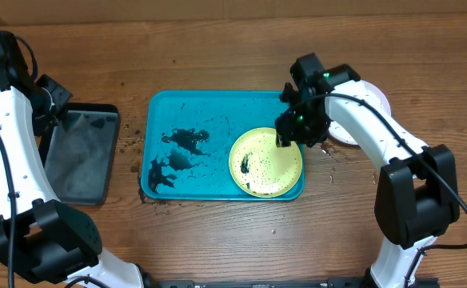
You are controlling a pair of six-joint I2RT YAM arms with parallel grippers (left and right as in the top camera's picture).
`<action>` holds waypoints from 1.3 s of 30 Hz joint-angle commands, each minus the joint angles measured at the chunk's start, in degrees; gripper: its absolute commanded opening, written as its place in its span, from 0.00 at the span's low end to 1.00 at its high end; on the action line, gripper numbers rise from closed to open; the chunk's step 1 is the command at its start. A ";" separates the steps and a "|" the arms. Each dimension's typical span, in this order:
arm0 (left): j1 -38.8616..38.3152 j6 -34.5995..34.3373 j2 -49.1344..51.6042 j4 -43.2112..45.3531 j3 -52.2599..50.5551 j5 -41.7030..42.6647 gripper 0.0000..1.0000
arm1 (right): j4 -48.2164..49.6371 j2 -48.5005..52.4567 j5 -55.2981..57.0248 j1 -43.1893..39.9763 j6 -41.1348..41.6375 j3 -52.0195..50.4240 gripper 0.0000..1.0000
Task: Clean dirty plates on tray and stack at the side
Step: 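Move the right gripper to the yellow plate and grasp its rim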
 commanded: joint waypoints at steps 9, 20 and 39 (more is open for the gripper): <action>-0.50 1.55 0.46 0.48 -0.52 0.26 0.04 | 0.35 -0.33 0.70 -0.02 5.62 -6.08 0.51; -1.09 1.55 0.46 0.70 -0.52 0.26 0.04 | 1.40 -0.33 2.12 -0.02 8.39 -6.16 0.39; -1.29 1.99 0.46 0.90 -0.52 0.33 0.04 | 6.45 -0.24 6.27 -0.02 8.61 -7.76 0.39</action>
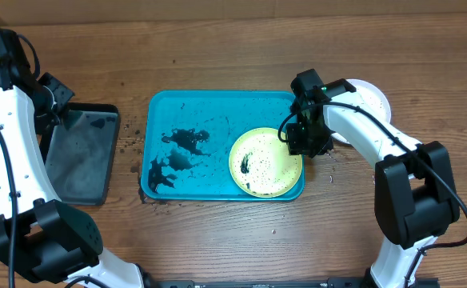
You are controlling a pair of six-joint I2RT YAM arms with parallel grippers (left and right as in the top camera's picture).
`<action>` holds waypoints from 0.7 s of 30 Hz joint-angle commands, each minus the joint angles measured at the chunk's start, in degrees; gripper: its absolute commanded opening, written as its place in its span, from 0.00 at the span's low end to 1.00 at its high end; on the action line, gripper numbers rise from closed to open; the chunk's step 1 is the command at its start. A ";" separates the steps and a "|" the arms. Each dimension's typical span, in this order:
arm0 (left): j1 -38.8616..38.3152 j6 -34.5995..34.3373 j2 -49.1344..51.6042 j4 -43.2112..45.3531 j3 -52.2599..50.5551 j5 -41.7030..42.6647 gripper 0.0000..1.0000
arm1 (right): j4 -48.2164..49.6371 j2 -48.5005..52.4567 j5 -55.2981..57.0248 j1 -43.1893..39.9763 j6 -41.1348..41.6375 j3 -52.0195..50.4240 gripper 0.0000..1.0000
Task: Clean dirty plates on tray and stack at the side
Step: 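Move the right gripper to the yellow plate and grasp its rim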
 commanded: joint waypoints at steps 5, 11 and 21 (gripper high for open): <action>-1.07 0.90 0.46 0.31 -0.52 0.37 0.04 | 2.75 -0.24 -2.03 0.02 0.28 -3.23 0.38; -1.40 0.92 0.46 0.39 -0.52 0.48 0.04 | 3.85 -0.24 -4.42 0.02 0.26 -3.26 0.37; -1.49 0.92 0.46 0.26 -0.52 0.50 0.04 | 4.61 -0.20 -5.60 0.04 0.28 -4.61 0.28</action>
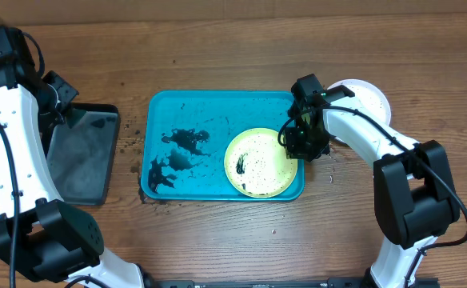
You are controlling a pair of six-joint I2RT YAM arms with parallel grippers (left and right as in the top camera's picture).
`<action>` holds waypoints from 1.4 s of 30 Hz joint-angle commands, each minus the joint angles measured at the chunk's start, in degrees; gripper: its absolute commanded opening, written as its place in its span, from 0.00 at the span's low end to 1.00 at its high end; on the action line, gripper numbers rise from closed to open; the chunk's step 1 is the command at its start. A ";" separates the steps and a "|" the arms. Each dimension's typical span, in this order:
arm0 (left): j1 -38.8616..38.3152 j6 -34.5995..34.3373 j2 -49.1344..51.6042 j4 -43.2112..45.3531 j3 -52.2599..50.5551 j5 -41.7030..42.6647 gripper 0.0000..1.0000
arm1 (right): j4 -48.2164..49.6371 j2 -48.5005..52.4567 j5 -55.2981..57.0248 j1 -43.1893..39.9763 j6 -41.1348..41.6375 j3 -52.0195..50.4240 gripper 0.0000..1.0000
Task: Clean dirty plates on tray and stack at the side
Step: 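Move the right gripper to the yellow plate and grasp its rim, then scrub the yellow plate with the sponge in the left gripper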
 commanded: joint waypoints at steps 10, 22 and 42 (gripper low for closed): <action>-0.42 8.20 0.46 0.33 -0.52 8.98 0.04 | 10.05 -0.20 -1.95 0.00 1.60 -6.97 0.16; -10.88 15.10 0.46 -0.07 -0.55 17.00 0.04 | 20.98 -0.17 -4.07 0.94 8.85 -6.97 0.04; -33.90 12.96 9.53 2.82 -0.57 16.57 0.04 | 24.59 2.89 0.92 8.41 11.23 -0.83 0.04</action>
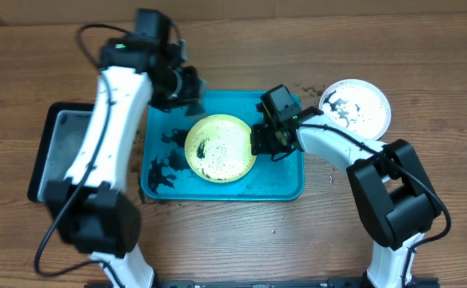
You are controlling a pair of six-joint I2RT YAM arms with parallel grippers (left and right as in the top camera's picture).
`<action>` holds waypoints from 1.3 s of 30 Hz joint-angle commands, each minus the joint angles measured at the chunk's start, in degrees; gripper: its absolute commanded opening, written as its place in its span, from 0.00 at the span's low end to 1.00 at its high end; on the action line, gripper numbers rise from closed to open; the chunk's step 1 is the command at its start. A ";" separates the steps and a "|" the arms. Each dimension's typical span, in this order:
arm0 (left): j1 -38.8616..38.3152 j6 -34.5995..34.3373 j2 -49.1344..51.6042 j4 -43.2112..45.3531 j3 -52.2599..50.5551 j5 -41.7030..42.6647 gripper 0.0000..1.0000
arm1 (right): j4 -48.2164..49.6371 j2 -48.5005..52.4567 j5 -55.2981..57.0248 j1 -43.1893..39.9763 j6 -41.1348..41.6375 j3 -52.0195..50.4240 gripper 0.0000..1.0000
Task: Clean dirty plates on tray and stack at the side
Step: 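Scrub the yellow plate with the sponge in the left gripper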
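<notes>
A yellow-green plate (220, 147) speckled with dark dirt lies in the middle of the blue tray (285, 188). My right gripper (259, 142) is at the plate's right rim and looks shut on it. My left gripper (187, 86) hangs over the tray's far left part, just beyond the plate; its jaws are dark and I cannot tell how they stand. A white plate (355, 106) with dark smears rests on the table right of the tray.
Dark dirt patches (163, 168) lie on the left side of the tray floor, and crumbs are scattered on the wood around it. A dark rectangular pan (53, 156) sits at the left, partly under my left arm.
The yellow-green plate and my right gripper have shifted left, from the tray's right part to its middle. My left arm has moved from beside the dark pan to over the tray's far left.
At first the plate lay in the tray's right corner with my right gripper above its far right rim. Then the gripper was down at that rim. The plate then stood slightly further left, and now it is mid-tray, with my left gripper above the tray.
</notes>
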 commanded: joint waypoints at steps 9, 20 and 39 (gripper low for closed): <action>-3.72 1.99 6.88 0.68 -0.57 -0.44 0.04 | -9.44 1.51 8.81 0.33 -4.02 11.47 0.04; -4.46 1.77 7.17 0.81 -0.57 -0.63 0.04 | -6.34 6.12 4.33 0.59 -3.34 11.47 0.04; -5.16 -4.48 7.43 7.10 -8.68 -3.32 0.04 | -6.05 6.12 2.97 0.09 -0.98 11.45 0.04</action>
